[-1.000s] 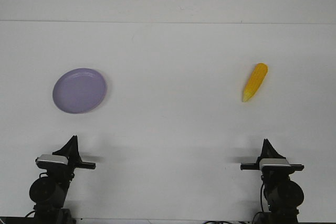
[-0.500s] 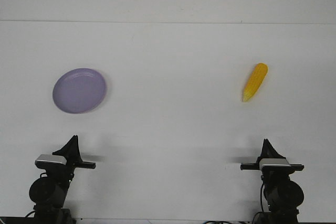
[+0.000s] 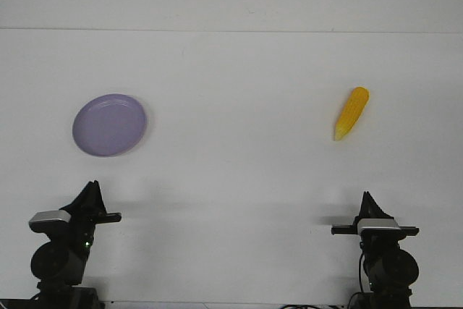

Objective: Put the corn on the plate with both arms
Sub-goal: 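Reach the left gripper out to the lavender plate's near rim and grip it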

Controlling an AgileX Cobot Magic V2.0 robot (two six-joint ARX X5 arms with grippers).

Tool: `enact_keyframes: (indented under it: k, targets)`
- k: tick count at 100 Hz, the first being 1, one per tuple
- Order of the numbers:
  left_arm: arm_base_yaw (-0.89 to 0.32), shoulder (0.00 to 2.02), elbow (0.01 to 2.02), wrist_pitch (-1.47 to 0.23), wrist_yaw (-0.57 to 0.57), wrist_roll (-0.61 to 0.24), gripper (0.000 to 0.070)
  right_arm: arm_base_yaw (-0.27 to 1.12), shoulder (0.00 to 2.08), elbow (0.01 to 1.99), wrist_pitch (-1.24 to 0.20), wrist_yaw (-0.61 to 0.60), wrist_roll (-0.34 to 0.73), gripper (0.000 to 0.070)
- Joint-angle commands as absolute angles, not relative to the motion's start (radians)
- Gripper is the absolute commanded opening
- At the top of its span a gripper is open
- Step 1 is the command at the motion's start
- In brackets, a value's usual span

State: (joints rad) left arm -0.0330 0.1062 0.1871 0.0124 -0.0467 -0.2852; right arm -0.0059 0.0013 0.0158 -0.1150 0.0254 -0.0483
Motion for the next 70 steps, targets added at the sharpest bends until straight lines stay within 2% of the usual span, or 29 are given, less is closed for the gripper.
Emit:
enact_keyframes:
  k: [1,4,6,25,39,70]
  targets:
    - [-0.032,0.165,0.3,0.009,-0.06,-0.31,0.0403,-0.006,0.001,0.013,-0.105,0.025,-0.049,0.0016]
    - [-0.032,0.206,0.35,-0.017,-0.073,-0.304,0.0489,-0.006,0.001,0.013,-0.105,0.025,-0.049,0.0016]
    - [-0.032,0.237,0.385,-0.039,-0.081,-0.297,0.0505,-0.006,0.001,0.013,-0.105,0.025,-0.049,0.0016]
    - [-0.014,0.567,0.684,-0.219,-0.108,-0.195,0.049,-0.006,0.001,0.013,-0.105,0.025,-0.049,0.0016]
    - [0.056,0.84,0.869,-0.297,-0.087,-0.162,0.0492,-0.006,0.001,0.013,-0.105,0.025,-0.049,0.0016]
    - [0.274,1.402,1.203,-0.402,0.11,-0.147,0.0492,-0.006,0.001,0.013,-0.105,0.025,-0.049,0.0016]
